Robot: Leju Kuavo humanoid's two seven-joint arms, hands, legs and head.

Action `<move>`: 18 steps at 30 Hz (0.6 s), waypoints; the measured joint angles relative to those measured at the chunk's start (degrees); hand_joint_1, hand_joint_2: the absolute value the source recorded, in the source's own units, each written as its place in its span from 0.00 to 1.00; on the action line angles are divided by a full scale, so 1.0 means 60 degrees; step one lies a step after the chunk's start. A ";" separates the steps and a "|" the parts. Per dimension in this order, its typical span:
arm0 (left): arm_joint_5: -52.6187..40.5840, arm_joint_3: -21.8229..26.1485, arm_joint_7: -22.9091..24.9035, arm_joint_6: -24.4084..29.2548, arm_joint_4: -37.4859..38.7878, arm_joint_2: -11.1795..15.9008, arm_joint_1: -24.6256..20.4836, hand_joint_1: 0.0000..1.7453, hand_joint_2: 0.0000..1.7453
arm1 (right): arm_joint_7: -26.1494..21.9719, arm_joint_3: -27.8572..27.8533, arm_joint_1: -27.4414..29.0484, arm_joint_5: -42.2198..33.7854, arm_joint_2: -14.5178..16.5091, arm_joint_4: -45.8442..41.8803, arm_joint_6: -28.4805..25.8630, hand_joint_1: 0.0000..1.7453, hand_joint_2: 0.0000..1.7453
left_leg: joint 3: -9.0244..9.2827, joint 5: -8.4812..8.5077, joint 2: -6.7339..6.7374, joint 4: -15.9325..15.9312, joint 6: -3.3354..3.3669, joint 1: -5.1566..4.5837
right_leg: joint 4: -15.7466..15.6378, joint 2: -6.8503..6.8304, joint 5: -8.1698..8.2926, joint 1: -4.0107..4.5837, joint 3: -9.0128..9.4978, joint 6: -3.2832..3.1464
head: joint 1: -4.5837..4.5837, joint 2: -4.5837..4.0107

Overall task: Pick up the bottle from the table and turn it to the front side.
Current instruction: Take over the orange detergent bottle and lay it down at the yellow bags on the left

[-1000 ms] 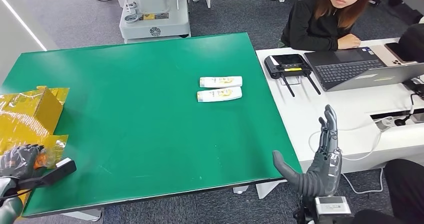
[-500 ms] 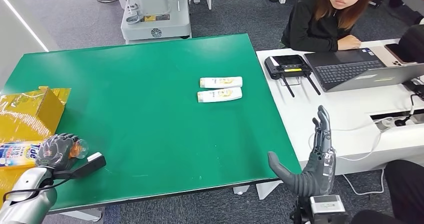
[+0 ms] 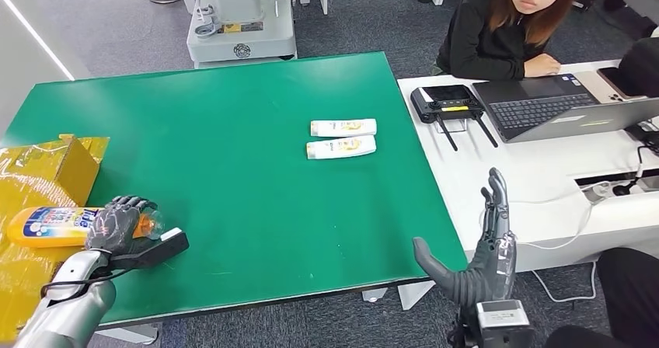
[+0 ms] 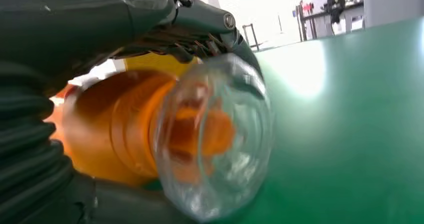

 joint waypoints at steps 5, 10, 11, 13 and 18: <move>0.0038 0.0000 0.0092 -0.0104 0.0066 -0.0118 -0.0136 0.00 1.00 | 0.0032 0.0013 0.0004 -0.0002 -0.0011 0.0052 0.0002 0.00 1.00 | 0.0001 -0.0001 -0.0002 0.0000 0.0000 -0.0001 | -0.0001 -0.0001 0.0000 -0.0001 0.0001 0.0000 | -0.0001 0.0000; 0.0385 0.0000 -0.0150 -0.0306 0.0117 -0.0316 -0.0169 0.00 1.00 | 0.0113 0.0030 0.0001 0.0004 -0.0011 0.0136 0.0056 0.00 1.00 | 0.0001 -0.0001 -0.0006 0.0000 0.0000 -0.0001 | 0.0000 -0.0003 0.0000 -0.0001 0.0003 0.0000 | -0.0001 0.0000; 0.0460 0.0000 -0.0240 -0.0298 0.0120 -0.0376 -0.0162 0.00 1.00 | 0.0125 0.0032 -0.0002 0.0020 -0.0011 0.0164 0.0081 0.00 1.00 | 0.0001 0.0000 -0.0007 0.0000 0.0000 -0.0001 | 0.0000 -0.0004 0.0000 -0.0001 0.0004 0.0000 | -0.0001 0.0000; 0.0640 0.0001 -0.0473 -0.0256 0.0124 -0.0498 -0.0125 0.00 1.00 | 0.0136 0.0034 -0.0005 0.0094 -0.0011 0.0211 0.0159 0.00 1.00 | 0.0001 0.0000 -0.0009 0.0000 0.0000 -0.0001 | 0.0000 -0.0005 0.0000 -0.0001 0.0005 0.0001 | -0.0001 0.0000; 0.1642 0.0046 -0.1496 -0.0341 0.0071 -0.0925 0.0090 0.00 1.00 | 0.0200 0.0030 0.0032 0.0305 -0.0005 0.0237 0.0337 0.00 1.00 | 0.0002 -0.0001 -0.0003 0.0001 0.0000 -0.0003 | -0.0002 -0.0002 0.0000 -0.0003 0.0004 0.0001 | 0.0000 0.0000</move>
